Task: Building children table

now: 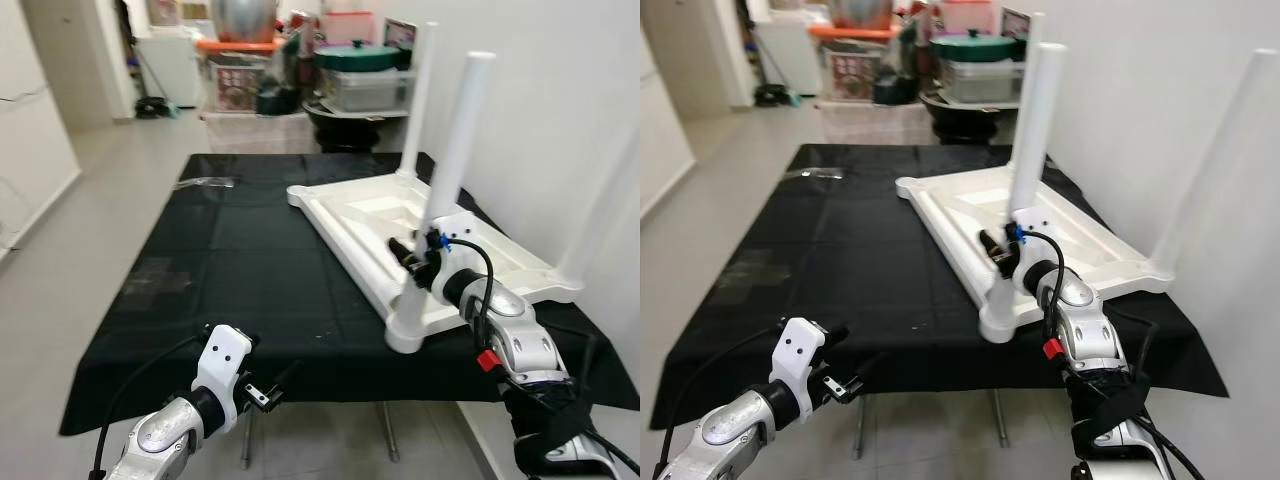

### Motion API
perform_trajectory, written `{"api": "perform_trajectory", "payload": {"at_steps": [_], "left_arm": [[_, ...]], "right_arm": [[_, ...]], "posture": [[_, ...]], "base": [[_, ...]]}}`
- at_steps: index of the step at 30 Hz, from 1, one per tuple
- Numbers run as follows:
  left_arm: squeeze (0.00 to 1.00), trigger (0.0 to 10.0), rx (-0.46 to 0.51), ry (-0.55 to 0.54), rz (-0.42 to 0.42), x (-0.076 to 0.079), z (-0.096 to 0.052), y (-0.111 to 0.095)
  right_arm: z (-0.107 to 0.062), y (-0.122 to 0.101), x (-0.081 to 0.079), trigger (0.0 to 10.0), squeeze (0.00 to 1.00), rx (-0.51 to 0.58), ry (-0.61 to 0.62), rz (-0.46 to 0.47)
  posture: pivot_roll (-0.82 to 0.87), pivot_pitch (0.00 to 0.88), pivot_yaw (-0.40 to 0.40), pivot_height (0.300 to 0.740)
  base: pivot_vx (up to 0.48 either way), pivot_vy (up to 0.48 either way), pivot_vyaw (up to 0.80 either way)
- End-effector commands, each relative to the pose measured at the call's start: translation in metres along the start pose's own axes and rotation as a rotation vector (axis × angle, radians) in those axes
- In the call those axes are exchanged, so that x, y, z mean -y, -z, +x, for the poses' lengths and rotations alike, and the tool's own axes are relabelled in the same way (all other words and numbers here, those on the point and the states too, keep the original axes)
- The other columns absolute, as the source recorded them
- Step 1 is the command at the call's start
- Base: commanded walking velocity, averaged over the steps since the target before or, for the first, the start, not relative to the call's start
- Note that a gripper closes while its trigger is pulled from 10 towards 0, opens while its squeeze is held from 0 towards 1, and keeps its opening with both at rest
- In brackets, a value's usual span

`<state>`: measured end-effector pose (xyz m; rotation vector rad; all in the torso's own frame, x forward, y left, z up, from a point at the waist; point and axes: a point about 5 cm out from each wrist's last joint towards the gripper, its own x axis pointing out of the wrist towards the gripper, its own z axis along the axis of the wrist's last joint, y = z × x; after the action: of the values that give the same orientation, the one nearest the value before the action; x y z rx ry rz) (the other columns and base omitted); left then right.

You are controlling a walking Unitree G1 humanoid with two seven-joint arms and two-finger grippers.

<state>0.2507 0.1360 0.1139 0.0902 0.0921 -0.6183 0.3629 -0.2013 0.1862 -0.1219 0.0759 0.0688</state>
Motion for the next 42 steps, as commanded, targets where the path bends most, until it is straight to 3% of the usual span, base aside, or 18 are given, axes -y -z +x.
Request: {"api": "perform_trajectory", "payload": {"at_steps": [1, 4, 6, 8, 10, 11, 16, 18, 19, 20, 26, 27, 29, 31, 34, 35, 38, 42], "left_arm": [[0.00, 10.0, -0.012, 0.001, 0.000, 0.000, 0.000, 0.003], [0.00, 10.0, -0.012, 0.002, -0.001, 0.000, 0.001, 0.002], [0.00, 10.0, -0.014, -0.002, 0.001, 0.000, 0.002, 0.002], [0.00, 10.0, -0.015, -0.006, -0.001, 0.000, 0.001, 0.002], [0.00, 10.0, -0.015, -0.009, 0.000, -0.001, 0.001, 0.002], [0.00, 10.0, -0.015, -0.010, -0.001, -0.001, 0.001, 0.003], [0.00, 10.0, -0.016, -0.010, -0.006, 0.001, 0.001, 0.004], [0.00, 10.0, -0.016, -0.009, -0.008, 0.001, 0.001, 0.004], [0.00, 10.0, -0.015, -0.009, -0.008, 0.001, 0.001, 0.005], [0.00, 10.0, -0.015, -0.009, -0.008, 0.001, 0.001, 0.005], [0.00, 10.0, -0.013, -0.006, -0.010, 0.001, 0.001, 0.004], [0.00, 10.0, -0.013, -0.005, -0.010, 0.001, 0.000, 0.004], [0.00, 10.0, -0.013, -0.005, -0.010, 0.001, 0.000, 0.004], [0.00, 10.0, -0.014, -0.004, -0.009, 0.000, 0.000, 0.004], [0.00, 10.0, -0.015, -0.004, -0.009, 0.000, -0.001, 0.004], [0.00, 10.0, -0.015, -0.003, -0.006, -0.001, -0.001, 0.004], [0.00, 10.0, -0.014, 0.000, -0.002, -0.002, 0.000, 0.003], [0.00, 10.0, -0.011, 0.002, 0.000, -0.002, 0.001, 0.002]], "right_arm": [[-0.010, 0.040, 0.011, 0.0, 0.00, -0.207, 0.214, -0.018], [-0.016, 0.047, 0.003, 0.0, 0.00, -0.229, 0.296, 0.005], [-0.028, 0.054, -0.022, 0.0, 0.00, -0.261, 0.360, 0.057], [-0.030, 0.051, -0.042, 0.0, 0.00, -0.252, 0.301, 0.068], [-0.028, 0.047, -0.047, 0.0, 0.00, -0.237, 0.278, 0.061], [-0.024, 0.044, -0.049, 10.0, 0.00, -0.228, 0.237, 0.039], [-0.016, 0.033, -0.043, 10.0, 0.00, -0.174, 0.216, 0.013], [-0.016, 0.022, -0.030, 10.0, 0.00, -0.096, 0.237, 0.035], [-0.017, 0.017, -0.020, 10.0, 0.40, -0.051, 0.265, 0.035], [-0.020, 0.014, -0.014, 10.0, 1.00, -0.032, 0.275, 0.056], [-0.026, 0.000, -0.002, 10.0, 1.00, 0.031, 0.242, 0.087], [-0.027, -0.009, -0.006, 10.0, 0.00, 0.088, 0.126, 0.114], [-0.027, -0.011, -0.007, 10.0, 0.00, 0.106, 0.090, 0.125], [-0.029, -0.023, -0.007, 10.0, 0.00, 0.183, -0.143, 0.085], [-0.031, -0.026, -0.006, 10.0, 0.00, 0.203, -0.200, 0.055], [-0.033, -0.036, -0.009, 10.0, 0.00, 0.225, -0.348, 0.008], [-0.041, -0.048, -0.017, 10.0, 0.00, 0.239, -0.583, -0.052], [-0.040, -0.050, -0.018, 10.0, 0.00, 0.240, -0.643, -0.084]], "posture": [[0.06, 0.000, -0.061, 0.740], [0.06, 0.000, -0.061, 0.740], [0.06, 0.000, -0.062, 0.740], [0.06, 0.000, -0.062, 0.740], [0.06, 0.000, -0.062, 0.740], [0.06, 0.000, -0.067, 0.740], [0.06, 0.000, -0.067, 0.740], [0.06, 0.000, -0.066, 0.740], [0.06, 0.000, -0.067, 0.740], [0.05, 0.000, -0.066, 0.740], [0.05, 0.000, -0.063, 0.740], [0.05, 0.000, -0.063, 0.740], [0.05, 0.000, -0.063, 0.740], [0.06, 0.000, -0.060, 0.740], [0.06, 0.000, -0.060, 0.740], [0.05, 0.000, -0.055, 0.740], [0.05, 0.000, -0.054, 0.740], [0.06, 0.000, -0.057, 0.740]], "base": [[0.000, 0.000, 0.00], [0.000, 0.000, 0.00], [0.000, 0.000, 0.00], [0.000, 0.000, 0.00], [0.000, 0.000, 0.00], [0.000, 0.000, 0.00], [0.000, 0.000, 0.00], [0.000, 0.000, 0.00], [0.000, 0.000, 0.00], [0.000, 0.000, 0.00], [0.000, 0.000, 0.00], [0.000, 0.000, 0.00], [0.000, 0.000, 0.00], [0.000, 0.000, 0.00], [0.000, 0.000, 0.00], [0.000, 0.000, 0.00], [0.000, 0.000, 0.00], [0.000, 0.000, 0.00]]}}
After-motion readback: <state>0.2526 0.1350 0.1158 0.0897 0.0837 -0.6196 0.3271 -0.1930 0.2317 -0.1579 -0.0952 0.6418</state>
